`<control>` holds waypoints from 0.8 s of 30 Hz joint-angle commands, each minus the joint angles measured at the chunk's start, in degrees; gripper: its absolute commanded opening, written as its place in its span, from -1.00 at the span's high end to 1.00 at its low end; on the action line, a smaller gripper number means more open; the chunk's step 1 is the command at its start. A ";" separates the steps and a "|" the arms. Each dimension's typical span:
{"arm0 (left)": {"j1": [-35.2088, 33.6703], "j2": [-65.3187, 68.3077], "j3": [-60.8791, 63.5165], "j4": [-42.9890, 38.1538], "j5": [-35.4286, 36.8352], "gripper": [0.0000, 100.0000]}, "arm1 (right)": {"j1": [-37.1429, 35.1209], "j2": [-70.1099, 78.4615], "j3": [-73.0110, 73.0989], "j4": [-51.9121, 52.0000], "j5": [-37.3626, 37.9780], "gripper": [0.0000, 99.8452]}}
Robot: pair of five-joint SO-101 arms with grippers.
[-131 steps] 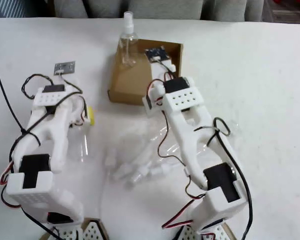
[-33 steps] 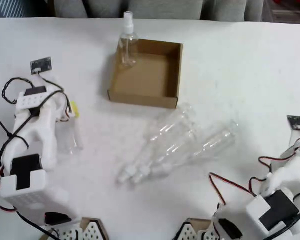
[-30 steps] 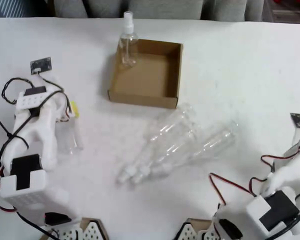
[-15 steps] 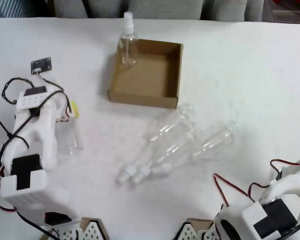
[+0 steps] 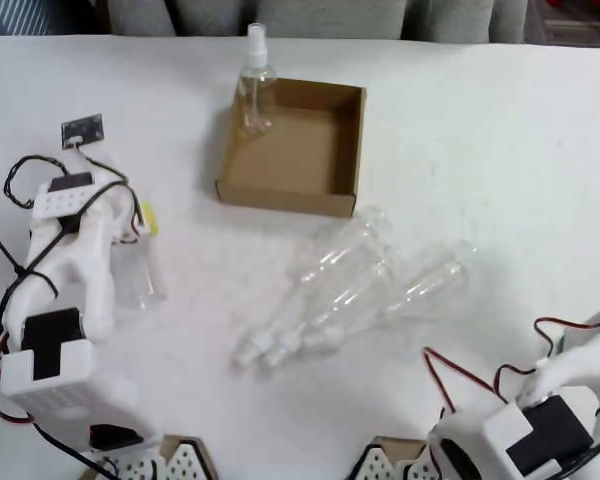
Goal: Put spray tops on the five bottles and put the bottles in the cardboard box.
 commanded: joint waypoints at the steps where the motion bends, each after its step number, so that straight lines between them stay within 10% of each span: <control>1: 0.31 -0.31 -0.35 -1.32 -0.70 0.91 | -2.95 -1.89 2.64 -3.47 1.93 0.76; 24: -0.04 -0.31 -0.26 -1.32 -0.70 0.91 | -3.47 -1.80 6.59 -9.89 2.37 0.76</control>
